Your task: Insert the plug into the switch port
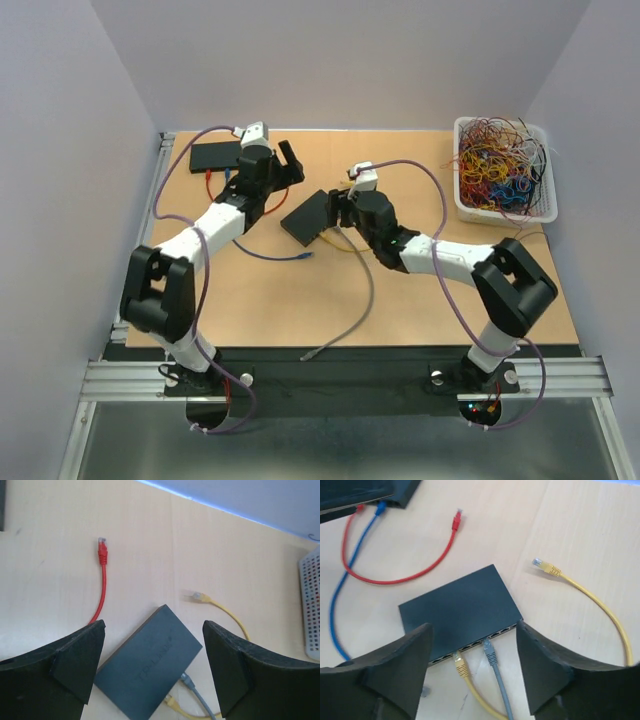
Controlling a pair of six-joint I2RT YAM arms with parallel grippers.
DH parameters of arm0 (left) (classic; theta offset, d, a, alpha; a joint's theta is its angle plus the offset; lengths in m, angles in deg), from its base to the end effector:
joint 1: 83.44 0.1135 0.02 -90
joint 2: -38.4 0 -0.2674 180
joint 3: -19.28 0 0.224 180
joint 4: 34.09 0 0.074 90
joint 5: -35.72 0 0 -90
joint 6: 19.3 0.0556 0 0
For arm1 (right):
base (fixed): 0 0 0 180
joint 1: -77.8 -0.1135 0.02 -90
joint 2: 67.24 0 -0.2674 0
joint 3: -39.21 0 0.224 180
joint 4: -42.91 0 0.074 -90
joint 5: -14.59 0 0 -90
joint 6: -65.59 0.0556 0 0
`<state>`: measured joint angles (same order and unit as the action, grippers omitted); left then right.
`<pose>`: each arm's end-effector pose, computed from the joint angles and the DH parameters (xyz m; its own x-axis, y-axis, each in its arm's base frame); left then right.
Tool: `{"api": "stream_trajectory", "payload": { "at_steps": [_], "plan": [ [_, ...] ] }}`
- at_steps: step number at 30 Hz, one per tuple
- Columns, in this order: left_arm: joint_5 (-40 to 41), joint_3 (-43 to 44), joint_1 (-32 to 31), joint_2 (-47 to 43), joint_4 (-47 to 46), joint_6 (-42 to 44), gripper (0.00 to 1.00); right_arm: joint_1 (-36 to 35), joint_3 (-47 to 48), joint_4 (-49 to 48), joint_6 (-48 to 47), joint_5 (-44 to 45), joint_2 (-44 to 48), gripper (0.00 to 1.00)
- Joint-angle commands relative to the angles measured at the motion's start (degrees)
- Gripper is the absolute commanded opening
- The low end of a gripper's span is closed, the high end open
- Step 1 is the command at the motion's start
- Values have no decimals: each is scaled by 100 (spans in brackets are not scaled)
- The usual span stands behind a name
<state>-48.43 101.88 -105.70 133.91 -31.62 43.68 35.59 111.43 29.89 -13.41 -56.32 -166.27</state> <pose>0.3619 -0.1420 0.2953 -0.3485 -0.3457 -0.8712 0.1432 0.8990 -0.4140 0.2972 0.2450 0.2464 -0.2496 0.0171 -0.9682 -0.3586 0.9271 0.1088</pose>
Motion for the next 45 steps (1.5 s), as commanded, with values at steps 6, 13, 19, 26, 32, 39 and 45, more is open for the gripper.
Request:
{"api": "stream_trajectory", "payload": {
  "at_steps": [6,13,19,26,32,39,45],
  "plan": [
    [786,-1529,11,-2182,269,31,91,-15,-1044,456,209,-247,1891,87],
    [1996,-2688,20,-3634,401,-267,91,-23,-2274,377,385,-792,4053,95],
    [3288,-3445,20,-4672,540,-627,92,-15,-2609,1071,595,-1056,4883,96],
    [4747,-3946,20,-5261,972,-1314,92,-15,-2900,1510,657,-1320,5902,99],
    [5453,-4833,20,-5850,226,-1173,91,-15,-3005,1915,798,-1425,6149,100],
    [6270,-5853,20,-6220,-1716,-146,91,-23,-3155,1915,877,-1549,6009,100],
    [6368,-6478,20,-5280,-4042,1100,92,-15,-3146,1906,859,-1646,5860,100]
  ]
}}
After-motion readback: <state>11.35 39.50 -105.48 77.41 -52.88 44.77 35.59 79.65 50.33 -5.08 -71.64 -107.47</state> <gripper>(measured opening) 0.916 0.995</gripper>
